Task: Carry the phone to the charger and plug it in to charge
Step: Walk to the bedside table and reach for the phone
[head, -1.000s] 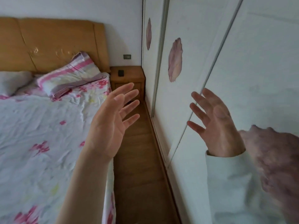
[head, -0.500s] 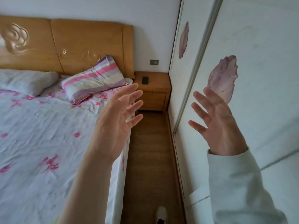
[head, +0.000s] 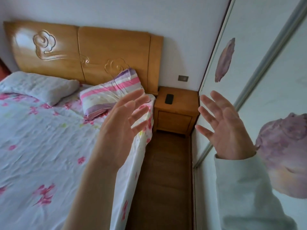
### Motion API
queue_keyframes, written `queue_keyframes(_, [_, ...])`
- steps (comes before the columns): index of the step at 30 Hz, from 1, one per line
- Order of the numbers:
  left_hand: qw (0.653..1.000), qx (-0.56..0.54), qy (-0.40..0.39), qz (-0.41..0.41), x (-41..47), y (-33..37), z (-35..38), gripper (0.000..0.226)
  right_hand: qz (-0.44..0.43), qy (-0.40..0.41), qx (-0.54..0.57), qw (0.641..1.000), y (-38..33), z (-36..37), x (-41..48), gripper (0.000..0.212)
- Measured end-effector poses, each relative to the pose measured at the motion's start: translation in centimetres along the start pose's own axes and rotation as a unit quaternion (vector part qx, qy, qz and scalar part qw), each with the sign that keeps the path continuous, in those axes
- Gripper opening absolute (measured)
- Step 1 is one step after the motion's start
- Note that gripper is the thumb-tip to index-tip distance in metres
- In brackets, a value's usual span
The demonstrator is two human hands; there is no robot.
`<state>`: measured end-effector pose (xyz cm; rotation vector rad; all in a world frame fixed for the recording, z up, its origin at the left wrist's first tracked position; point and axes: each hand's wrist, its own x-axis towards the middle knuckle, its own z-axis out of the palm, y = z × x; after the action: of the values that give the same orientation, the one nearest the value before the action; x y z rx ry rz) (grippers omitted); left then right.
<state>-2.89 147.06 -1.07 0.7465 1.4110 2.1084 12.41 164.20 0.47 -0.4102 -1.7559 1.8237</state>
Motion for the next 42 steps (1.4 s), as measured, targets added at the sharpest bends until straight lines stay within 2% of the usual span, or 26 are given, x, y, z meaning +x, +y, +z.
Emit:
queue_keyframes(6, [1.0, -0.001, 0.014, -0.002, 11.1, -2.9, -1.0, 0.037, 0.005, -0.002, -0.013, 1.0, 2.4, -1.6, 10.7, 0.103])
queue_keyframes(20, [0.999, -0.018, -0.023, -0.016, 40.7, -7.7, -4.3, 0.051, 0.0, 0.024, -0.019, 1.0, 6.5, -4.0, 38.2, 0.099])
queue_keyframes(24, [0.999, -0.004, -0.032, -0.025, 47.6, -9.7, -3.9, 0.045, 0.002, 0.025, -0.015, 1.0, 8.3, -5.9, 45.3, 0.1])
queue_keyframes(28, [0.999, 0.006, -0.013, -0.029, 54.8, -12.5, -3.5, 0.052, 0.014, 0.021, 0.003, 1.0, 10.9, -8.6, 53.2, 0.097])
queue_keyframes(36, [0.998, 0.022, 0.039, -0.047, 70.5, -17.2, -1.0, 0.048, 0.04, -0.009, 0.004, 0.999, 13.7, -14.8, 70.1, 0.106])
queue_keyframes(42, [0.997, 0.026, 0.036, -0.061, 79.2, -20.8, -0.2, 0.048, 0.057, -0.013, -0.01, 0.998, 16.1, -17.4, 79.1, 0.107])
